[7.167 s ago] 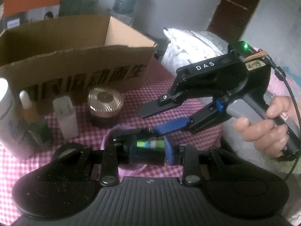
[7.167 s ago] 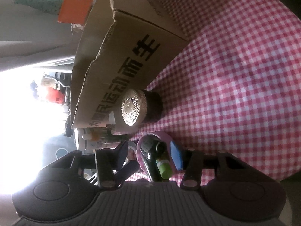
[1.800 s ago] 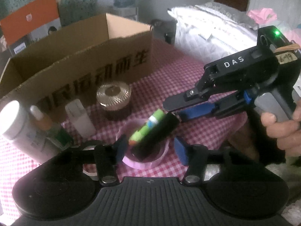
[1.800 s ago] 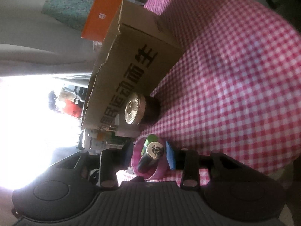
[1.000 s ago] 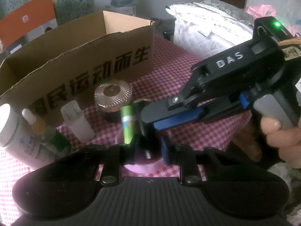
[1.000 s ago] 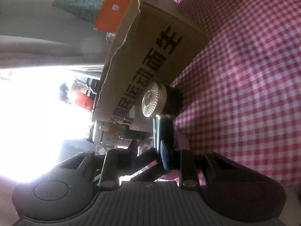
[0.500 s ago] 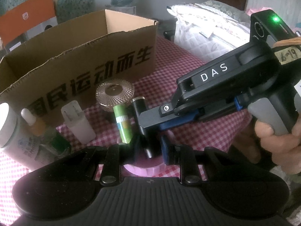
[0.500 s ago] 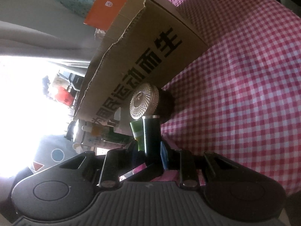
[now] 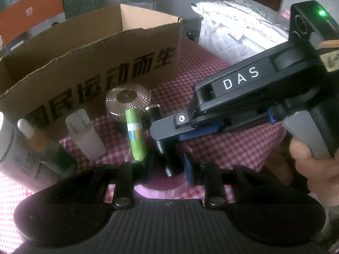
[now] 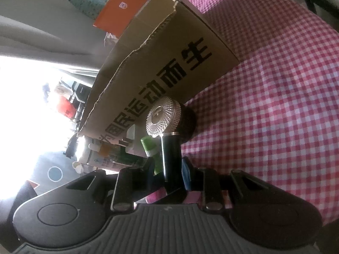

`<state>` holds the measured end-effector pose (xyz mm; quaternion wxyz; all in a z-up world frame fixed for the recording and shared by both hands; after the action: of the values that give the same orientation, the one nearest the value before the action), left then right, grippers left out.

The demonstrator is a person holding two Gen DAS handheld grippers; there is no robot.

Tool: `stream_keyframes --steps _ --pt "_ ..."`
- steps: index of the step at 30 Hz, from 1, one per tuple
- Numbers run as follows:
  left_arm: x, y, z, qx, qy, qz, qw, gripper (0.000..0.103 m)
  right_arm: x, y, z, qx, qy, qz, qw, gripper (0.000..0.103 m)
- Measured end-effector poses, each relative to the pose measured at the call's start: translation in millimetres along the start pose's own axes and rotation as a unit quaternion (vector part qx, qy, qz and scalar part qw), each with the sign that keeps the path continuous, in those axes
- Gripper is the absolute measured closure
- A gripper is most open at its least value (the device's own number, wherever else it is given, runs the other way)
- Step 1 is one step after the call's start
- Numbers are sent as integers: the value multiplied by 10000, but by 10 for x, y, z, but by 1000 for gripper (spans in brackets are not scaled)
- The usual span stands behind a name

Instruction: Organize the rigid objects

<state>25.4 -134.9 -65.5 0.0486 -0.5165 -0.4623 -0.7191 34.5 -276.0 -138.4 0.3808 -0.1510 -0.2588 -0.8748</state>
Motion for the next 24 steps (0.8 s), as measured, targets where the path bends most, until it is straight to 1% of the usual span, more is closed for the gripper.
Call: stream_keyframes --steps 5,7,13,15,19,24 --pt "-33 -6 6 48 43 -26 10000 77 -121 -38 70 47 -10 -2 10000 72" --pt "-16 -19 -19 -14 134 -82 9999 78 -150 -55 55 -23 46 -11 10000 72" --pt "145 -26 -73 -172 236 -392 9988 80 -119 -121 -34 -198 136 16 9997 72" --pt "178 -22 -79 -169 233 -421 9987 80 -60 -131 -70 -298 231 -5 9993 72" --pt "200 -29 -83 -196 256 -471 9984 80 45 -148 -109 -323 272 -42 9991 73" --pt "340 -22 -113 -186 280 -642 9974 80 212 -170 -88 -368 429 -122 9983 73"
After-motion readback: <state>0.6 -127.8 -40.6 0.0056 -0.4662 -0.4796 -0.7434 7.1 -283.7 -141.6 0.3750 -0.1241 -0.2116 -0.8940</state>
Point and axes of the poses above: each gripper's, at about its wrist camera, not at the fingertips, and x roughly against the way its jaws point, z to its left, y to its top, the point moved 3 cm from there along -x, roughly the way its jaws point, and after that the axes turned 5 degrees about y, right-handed, at the moved point
